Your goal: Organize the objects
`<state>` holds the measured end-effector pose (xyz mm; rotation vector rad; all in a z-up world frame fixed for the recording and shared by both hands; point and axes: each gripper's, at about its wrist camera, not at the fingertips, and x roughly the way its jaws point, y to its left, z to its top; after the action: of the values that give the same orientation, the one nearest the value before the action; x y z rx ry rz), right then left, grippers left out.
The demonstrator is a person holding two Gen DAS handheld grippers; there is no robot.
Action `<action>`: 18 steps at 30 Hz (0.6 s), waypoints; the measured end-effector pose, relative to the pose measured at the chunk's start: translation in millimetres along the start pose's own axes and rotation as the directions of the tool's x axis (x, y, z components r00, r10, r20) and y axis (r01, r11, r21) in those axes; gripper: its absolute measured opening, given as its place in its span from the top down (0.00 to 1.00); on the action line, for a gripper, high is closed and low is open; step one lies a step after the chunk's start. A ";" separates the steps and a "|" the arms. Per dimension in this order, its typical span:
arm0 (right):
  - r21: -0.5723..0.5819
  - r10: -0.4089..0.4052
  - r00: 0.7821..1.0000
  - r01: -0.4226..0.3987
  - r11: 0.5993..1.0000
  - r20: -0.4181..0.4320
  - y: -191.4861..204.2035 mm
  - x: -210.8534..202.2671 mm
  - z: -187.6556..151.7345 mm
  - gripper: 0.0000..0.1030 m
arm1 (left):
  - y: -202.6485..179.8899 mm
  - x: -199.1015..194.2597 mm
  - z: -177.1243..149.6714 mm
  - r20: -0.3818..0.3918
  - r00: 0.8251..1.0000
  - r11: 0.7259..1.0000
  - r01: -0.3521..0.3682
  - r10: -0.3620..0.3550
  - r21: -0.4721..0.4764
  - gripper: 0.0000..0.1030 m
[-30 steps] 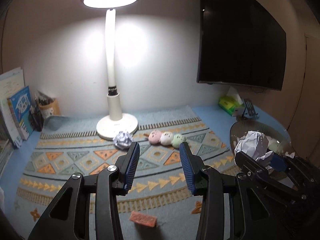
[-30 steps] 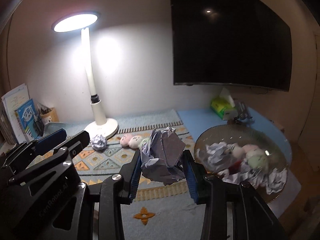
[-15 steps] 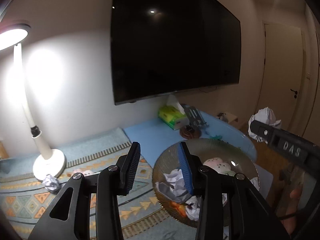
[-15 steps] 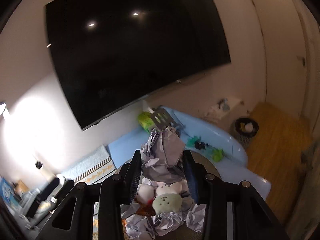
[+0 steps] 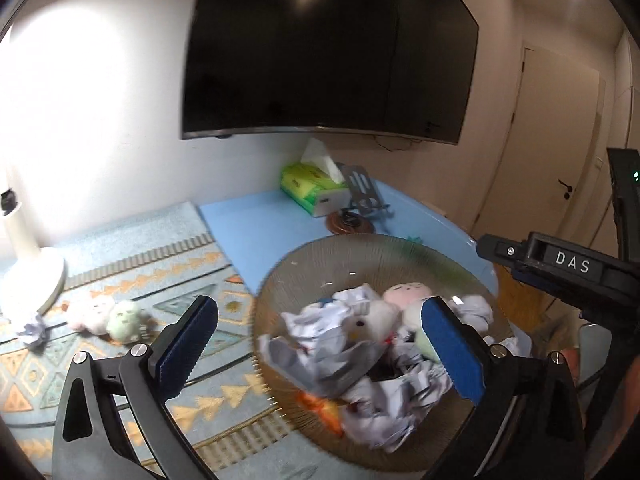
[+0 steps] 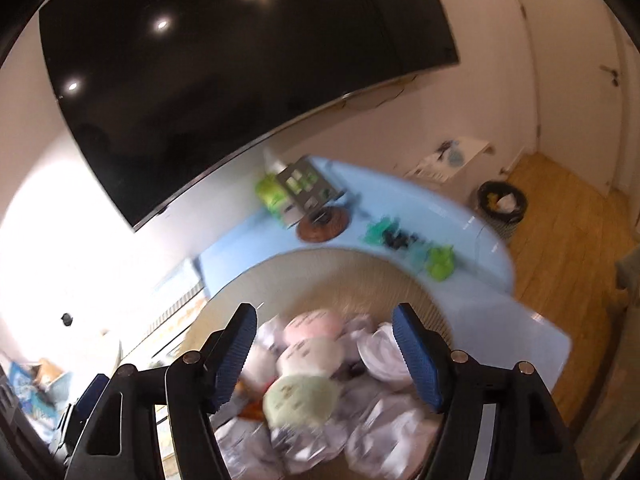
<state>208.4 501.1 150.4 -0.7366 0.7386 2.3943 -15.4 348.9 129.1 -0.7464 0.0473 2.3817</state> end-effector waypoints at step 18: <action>-0.457 0.447 0.812 -0.581 0.674 -0.374 203.6 -33.0 -211.2 0.13 | 207.9 -157.7 -109.6 -0.073 0.829 0.826 -0.559 0.554 -0.075 0.01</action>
<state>178.9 213.2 91.9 -1.1883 0.3430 3.1549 18.9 70.7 89.3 -0.9332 0.2022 2.9392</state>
